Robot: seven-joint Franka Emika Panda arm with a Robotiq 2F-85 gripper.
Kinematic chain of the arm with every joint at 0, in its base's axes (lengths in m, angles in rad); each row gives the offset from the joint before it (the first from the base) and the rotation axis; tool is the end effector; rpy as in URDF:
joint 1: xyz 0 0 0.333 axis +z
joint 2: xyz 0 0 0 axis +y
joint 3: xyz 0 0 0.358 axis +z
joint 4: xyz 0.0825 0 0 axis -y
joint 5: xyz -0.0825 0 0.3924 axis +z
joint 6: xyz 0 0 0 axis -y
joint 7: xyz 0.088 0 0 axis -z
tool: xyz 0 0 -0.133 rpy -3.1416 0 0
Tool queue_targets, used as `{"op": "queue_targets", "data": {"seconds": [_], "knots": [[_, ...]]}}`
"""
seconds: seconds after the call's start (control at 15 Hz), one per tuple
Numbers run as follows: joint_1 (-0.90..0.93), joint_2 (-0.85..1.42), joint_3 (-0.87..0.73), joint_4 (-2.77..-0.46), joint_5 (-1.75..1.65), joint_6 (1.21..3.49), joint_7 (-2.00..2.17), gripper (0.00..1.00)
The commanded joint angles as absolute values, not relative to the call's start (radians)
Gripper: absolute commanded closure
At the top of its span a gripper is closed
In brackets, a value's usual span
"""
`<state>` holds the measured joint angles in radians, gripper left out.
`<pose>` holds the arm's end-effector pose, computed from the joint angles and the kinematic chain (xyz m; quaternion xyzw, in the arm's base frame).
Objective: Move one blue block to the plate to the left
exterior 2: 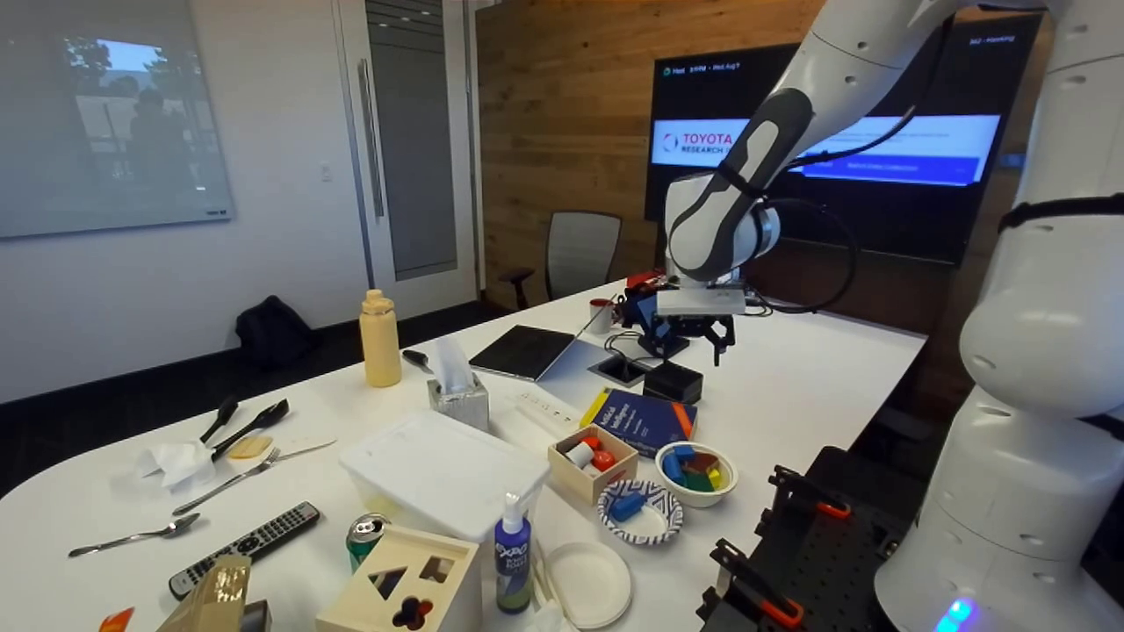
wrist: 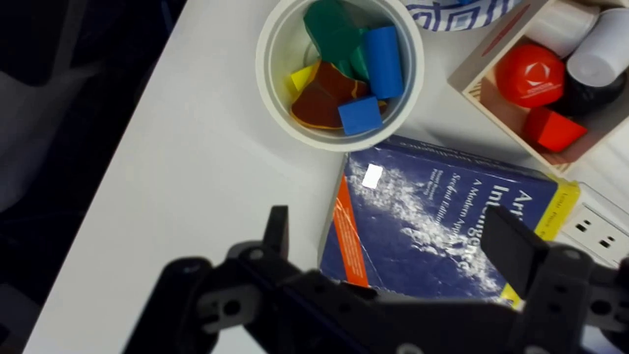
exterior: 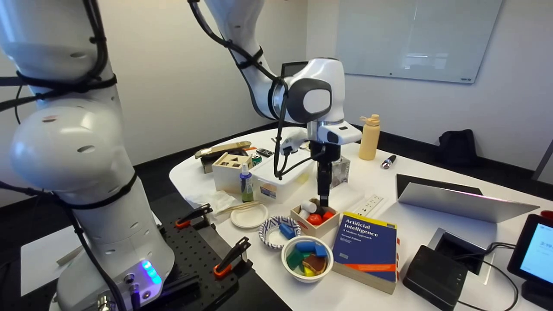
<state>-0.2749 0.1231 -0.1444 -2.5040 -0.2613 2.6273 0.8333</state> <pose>0.4379 -0.1931 0.2446 0.8695 -0.4885 0.0148 0.0714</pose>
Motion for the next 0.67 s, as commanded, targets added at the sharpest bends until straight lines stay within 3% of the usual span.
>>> {"op": "queue_targets", "data": {"seconds": [0.0, 0.6], "knots": [[-0.222, 0.233, -0.203, -2.459, -0.214, 2.624, 0.819, 0.0], [-0.187, 0.452, -0.237, -2.387, -0.034, 2.68, 0.614, 0.0]]}}
